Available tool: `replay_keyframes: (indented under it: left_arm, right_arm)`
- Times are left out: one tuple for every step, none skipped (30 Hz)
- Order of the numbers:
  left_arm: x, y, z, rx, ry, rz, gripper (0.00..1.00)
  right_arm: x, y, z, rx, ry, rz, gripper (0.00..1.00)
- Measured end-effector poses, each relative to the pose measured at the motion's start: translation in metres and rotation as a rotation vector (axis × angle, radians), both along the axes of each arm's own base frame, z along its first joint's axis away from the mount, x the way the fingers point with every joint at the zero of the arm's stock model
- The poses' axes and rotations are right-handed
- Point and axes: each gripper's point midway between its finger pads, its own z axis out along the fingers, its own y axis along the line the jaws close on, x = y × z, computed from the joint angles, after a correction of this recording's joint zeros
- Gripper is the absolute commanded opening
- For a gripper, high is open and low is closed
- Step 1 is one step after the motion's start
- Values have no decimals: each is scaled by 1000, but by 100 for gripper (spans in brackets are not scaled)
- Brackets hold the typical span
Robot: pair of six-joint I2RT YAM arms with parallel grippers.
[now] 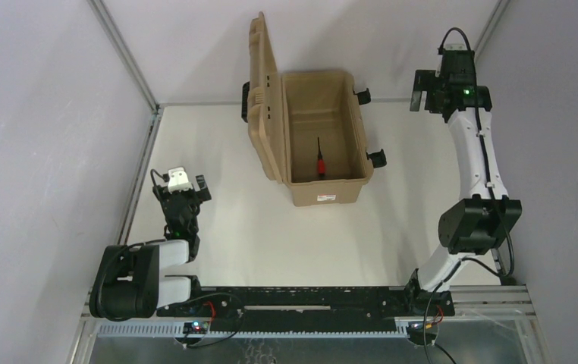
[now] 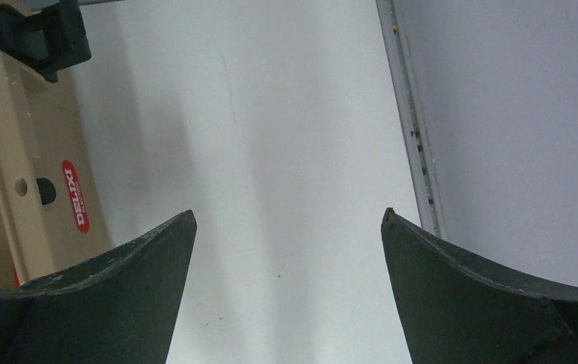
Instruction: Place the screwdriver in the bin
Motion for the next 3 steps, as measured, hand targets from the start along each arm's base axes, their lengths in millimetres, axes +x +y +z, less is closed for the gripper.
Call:
replay_keyframes:
  left_arm:
    - [0,0,0,0,0,0,100]
    - [0,0,0,0,0,0,100]
    - [0,0,0,0,0,0,100]
  right_arm:
    - [1,-1,0,-1,-3,0,100]
    - [1,-2,0,-1,-5,0,99]
    - [2,-2,0,0,-9,1,100]
